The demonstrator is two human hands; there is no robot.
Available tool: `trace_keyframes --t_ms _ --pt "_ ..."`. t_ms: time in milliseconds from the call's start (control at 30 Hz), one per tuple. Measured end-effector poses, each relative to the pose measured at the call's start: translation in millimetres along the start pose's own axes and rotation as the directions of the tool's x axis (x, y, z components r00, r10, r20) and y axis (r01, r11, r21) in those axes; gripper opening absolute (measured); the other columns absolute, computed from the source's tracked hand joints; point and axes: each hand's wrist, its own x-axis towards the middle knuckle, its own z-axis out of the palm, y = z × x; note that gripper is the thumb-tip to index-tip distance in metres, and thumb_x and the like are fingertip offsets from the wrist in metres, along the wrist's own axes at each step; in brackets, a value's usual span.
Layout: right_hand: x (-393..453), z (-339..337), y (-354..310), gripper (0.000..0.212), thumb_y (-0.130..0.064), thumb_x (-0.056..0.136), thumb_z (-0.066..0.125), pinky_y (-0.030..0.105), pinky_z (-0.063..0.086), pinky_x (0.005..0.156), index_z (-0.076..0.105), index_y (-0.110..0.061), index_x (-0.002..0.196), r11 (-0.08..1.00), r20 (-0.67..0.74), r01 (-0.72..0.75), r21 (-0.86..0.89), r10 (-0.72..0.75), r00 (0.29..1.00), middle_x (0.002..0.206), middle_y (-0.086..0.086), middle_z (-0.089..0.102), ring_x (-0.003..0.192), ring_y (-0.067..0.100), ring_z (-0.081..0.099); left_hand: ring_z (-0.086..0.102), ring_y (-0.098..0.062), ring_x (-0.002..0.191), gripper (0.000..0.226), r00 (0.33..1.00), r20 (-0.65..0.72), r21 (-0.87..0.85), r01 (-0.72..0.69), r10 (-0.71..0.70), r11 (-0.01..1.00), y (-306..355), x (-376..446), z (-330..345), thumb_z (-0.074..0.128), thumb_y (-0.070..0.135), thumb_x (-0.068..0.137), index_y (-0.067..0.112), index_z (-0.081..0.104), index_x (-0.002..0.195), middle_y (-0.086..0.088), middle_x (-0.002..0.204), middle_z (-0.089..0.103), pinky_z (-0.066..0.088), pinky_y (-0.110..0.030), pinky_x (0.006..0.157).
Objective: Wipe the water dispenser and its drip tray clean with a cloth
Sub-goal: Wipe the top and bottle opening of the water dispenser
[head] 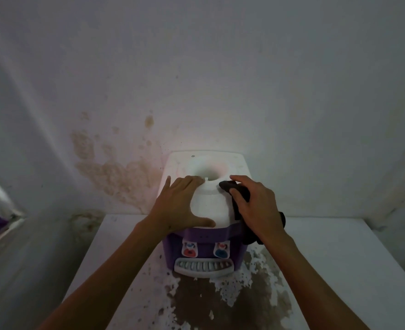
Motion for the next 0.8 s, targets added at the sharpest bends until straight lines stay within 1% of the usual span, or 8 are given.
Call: trace_keyframes --t_ms 200,333,433,500,600,667,733,800 --pt "15.3 11.9 -14.0 0.024 -0.034 0.1 0.059 0.026 0.049 0.091 0.072 -0.023 0.117 0.991 0.047 0.094 -0.09 -0.09 0.995 0.113 -0.007 0.068 0.103 0.011 0.059 0.036 -0.017 0.142 0.117 1.0 -0.016 -0.003 -0.02 0.02 1.0 -3.8 0.7 3.2 0.055 0.094 0.057 0.031 0.031 0.152 0.011 0.155 0.037 0.01 -0.053 0.125" --pt "13.6 24.6 -22.9 0.019 -0.029 0.099 0.061 0.019 0.045 0.072 0.075 -0.023 0.112 0.977 0.069 0.126 -0.172 -0.116 0.991 0.106 -0.007 0.065 0.097 0.011 0.058 0.035 -0.017 0.143 0.117 0.999 -0.02 0.012 -0.025 0.025 1.0 -4.4 1.6 3.2 0.058 0.093 0.058 0.03 0.031 0.152 0.011 0.156 0.037 0.008 -0.054 0.125" --pt "-0.6 21.6 -20.6 0.017 -0.028 0.097 0.064 0.012 0.038 0.065 0.076 -0.027 0.109 0.966 0.096 0.174 -0.193 -0.158 0.983 0.097 -0.01 0.067 0.093 0.009 0.057 0.037 -0.017 0.141 0.118 0.999 -0.033 0.013 -0.03 0.031 0.999 -4.7 1.9 4.7 0.054 0.095 0.054 0.03 0.033 0.151 0.011 0.154 0.039 0.011 -0.055 0.125" --pt "-7.1 17.6 -17.4 0.017 -0.03 0.096 0.065 0.012 0.038 0.065 0.076 -0.03 0.109 0.955 0.155 0.215 -0.204 -0.185 0.97 0.097 -0.014 0.067 0.093 0.007 0.055 0.038 -0.017 0.14 0.119 0.999 -0.038 0.015 -0.035 0.036 0.999 -4.4 1.1 5.5 0.051 0.095 0.054 0.029 0.034 0.151 0.011 0.153 0.04 0.012 -0.056 0.125" --pt "5.4 9.6 -16.6 0.019 -0.035 0.098 0.061 0.025 0.05 0.073 0.075 -0.035 0.11 0.953 0.244 0.213 -0.218 -0.158 0.957 0.103 -0.016 0.066 0.099 0.006 0.054 0.035 -0.016 0.143 0.121 0.999 -0.028 0.032 -0.033 0.034 0.999 -1.7 -0.7 4.3 0.046 0.096 0.054 0.029 0.031 0.153 0.01 0.156 0.037 0.009 -0.055 0.125" --pt "15.4 8.9 -15.7 0.019 -0.035 0.099 0.058 0.027 0.049 0.078 0.075 -0.04 0.104 0.966 0.222 0.168 -0.196 -0.123 0.967 0.105 -0.017 0.066 0.1 0.004 0.054 0.032 -0.016 0.145 0.12 1.0 -0.013 0.042 -0.02 0.02 0.999 -1.3 -0.2 2.9 0.046 0.096 0.055 0.029 0.03 0.153 0.011 0.158 0.035 0.005 -0.054 0.125" --pt "13.6 9.6 -16.3 0.021 -0.032 0.099 0.057 0.023 0.047 0.076 0.075 -0.042 0.1 0.974 0.171 0.141 -0.18 -0.11 0.979 0.105 -0.019 0.066 0.098 0.002 0.053 0.031 -0.015 0.146 0.119 1.0 -0.008 0.045 -0.02 0.02 0.999 -0.1 0.1 2.7 0.049 0.095 0.056 0.029 0.03 0.153 0.01 0.158 0.035 0.004 -0.055 0.125" --pt "3.0 11.2 -19.0 0.02 -0.03 0.099 0.058 0.021 0.047 0.073 0.074 -0.041 0.101 0.967 0.189 0.186 -0.171 -0.153 0.97 0.103 -0.019 0.066 0.096 0.002 0.053 0.032 -0.015 0.145 0.12 1.0 -0.019 0.045 -0.023 0.024 0.999 0.3 -1.2 2.6 0.048 0.096 0.056 0.028 0.031 0.153 0.01 0.157 0.035 0.005 -0.055 0.125"
